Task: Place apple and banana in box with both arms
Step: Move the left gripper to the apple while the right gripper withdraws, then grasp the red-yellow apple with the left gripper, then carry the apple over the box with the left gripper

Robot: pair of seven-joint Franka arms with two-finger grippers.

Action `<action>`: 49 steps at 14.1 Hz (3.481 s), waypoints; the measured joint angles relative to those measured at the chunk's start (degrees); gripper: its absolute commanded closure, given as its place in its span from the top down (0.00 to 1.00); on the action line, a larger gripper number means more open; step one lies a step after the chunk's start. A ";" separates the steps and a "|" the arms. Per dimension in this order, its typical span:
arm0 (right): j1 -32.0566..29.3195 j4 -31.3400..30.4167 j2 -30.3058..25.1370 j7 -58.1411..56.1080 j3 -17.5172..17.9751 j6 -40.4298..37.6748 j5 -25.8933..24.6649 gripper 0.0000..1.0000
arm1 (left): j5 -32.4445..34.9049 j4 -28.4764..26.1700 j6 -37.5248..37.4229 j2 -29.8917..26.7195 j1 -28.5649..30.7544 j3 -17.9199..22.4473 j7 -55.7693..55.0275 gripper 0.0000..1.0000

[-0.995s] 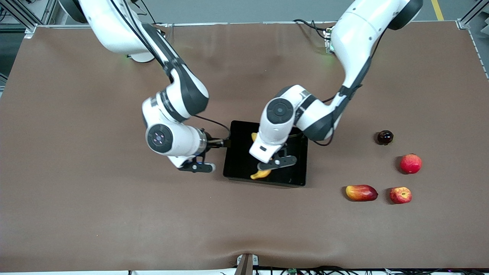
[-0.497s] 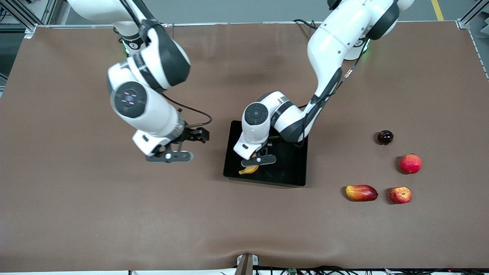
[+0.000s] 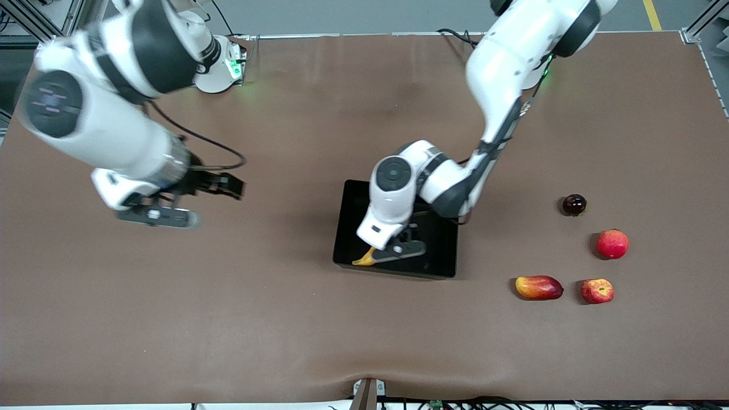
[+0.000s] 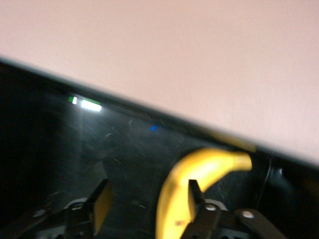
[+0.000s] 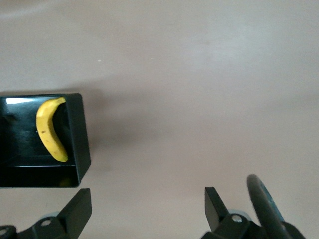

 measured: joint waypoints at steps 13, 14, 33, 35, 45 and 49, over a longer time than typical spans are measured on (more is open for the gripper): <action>-12.80 -0.40 -6.64 -34.12 -4.29 -4.76 -5.13 1.00 | 0.08 -7.06 -0.15 -5.31 36.39 -0.14 48.55 1.00; -13.07 -4.42 -8.78 -34.34 -4.31 -1.71 -5.16 1.00 | 0.08 -7.30 1.01 -4.40 38.07 -0.18 50.33 1.00; -17.60 -24.60 -20.92 -41.35 -4.35 9.53 -5.41 1.00 | 0.09 -5.72 -2.04 -4.18 40.04 -4.07 52.69 0.00; -17.77 -23.67 -20.95 -41.35 -4.26 9.76 -5.41 1.00 | 0.09 -5.74 -8.29 -8.33 36.37 -5.96 48.76 0.00; -17.80 -19.81 -20.97 -38.36 -3.94 7.79 -5.41 1.00 | 0.08 -7.87 -9.13 -6.98 9.92 -6.26 11.14 0.00; -17.80 -19.10 -20.97 -37.85 -3.93 7.73 -5.40 1.00 | 0.09 -7.96 -4.72 -2.59 6.27 -6.23 5.08 0.00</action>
